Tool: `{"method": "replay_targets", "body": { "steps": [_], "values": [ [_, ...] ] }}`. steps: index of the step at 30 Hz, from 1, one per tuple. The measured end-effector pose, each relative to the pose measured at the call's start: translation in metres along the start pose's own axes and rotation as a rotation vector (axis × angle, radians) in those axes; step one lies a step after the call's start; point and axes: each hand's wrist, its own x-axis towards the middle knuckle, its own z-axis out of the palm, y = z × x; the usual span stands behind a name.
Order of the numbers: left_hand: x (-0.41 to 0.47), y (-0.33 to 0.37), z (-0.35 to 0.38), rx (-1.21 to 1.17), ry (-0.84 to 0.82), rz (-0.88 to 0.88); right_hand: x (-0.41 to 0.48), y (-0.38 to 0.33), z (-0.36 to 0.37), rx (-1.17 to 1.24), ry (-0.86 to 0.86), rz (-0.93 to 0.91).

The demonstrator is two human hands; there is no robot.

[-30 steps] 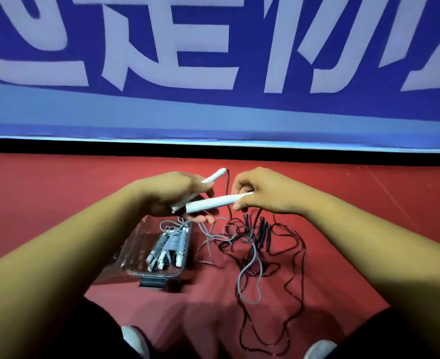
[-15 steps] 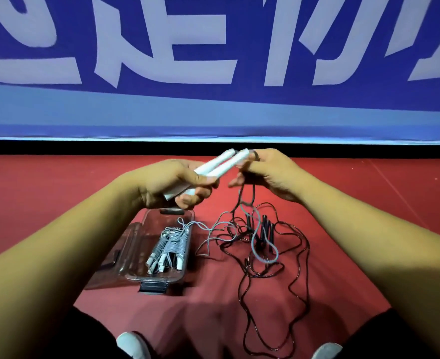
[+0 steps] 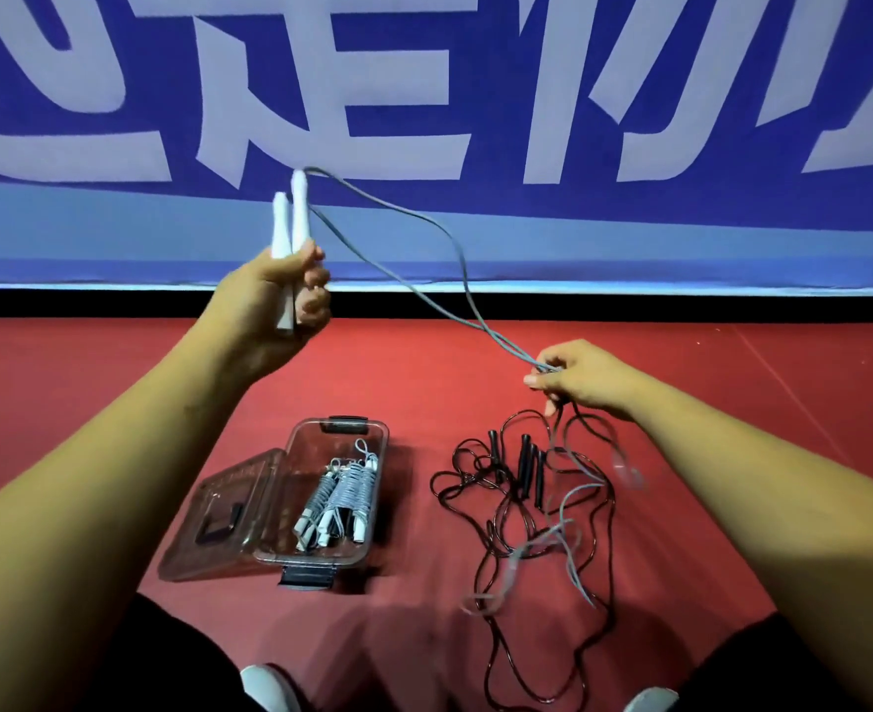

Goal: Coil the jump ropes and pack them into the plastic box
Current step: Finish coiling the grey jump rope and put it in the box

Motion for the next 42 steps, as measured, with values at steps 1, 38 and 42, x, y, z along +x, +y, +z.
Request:
{"method": "replay_targets", "body": {
  "steps": [1, 38, 42],
  "values": [
    [-0.002, -0.002, -0.004, 0.110, 0.003, -0.012, -0.003, -0.005, 0.001, 0.070, -0.010, -0.009],
    [-0.014, -0.042, 0.045, -0.171, 0.101, -0.041, -0.050, -0.118, 0.103, 0.509, -0.285, -0.057],
    [-0.019, -0.043, 0.052, -0.115, 0.090, -0.094, -0.052, -0.122, 0.103, 0.520, -0.312, -0.050]
  ]
}}
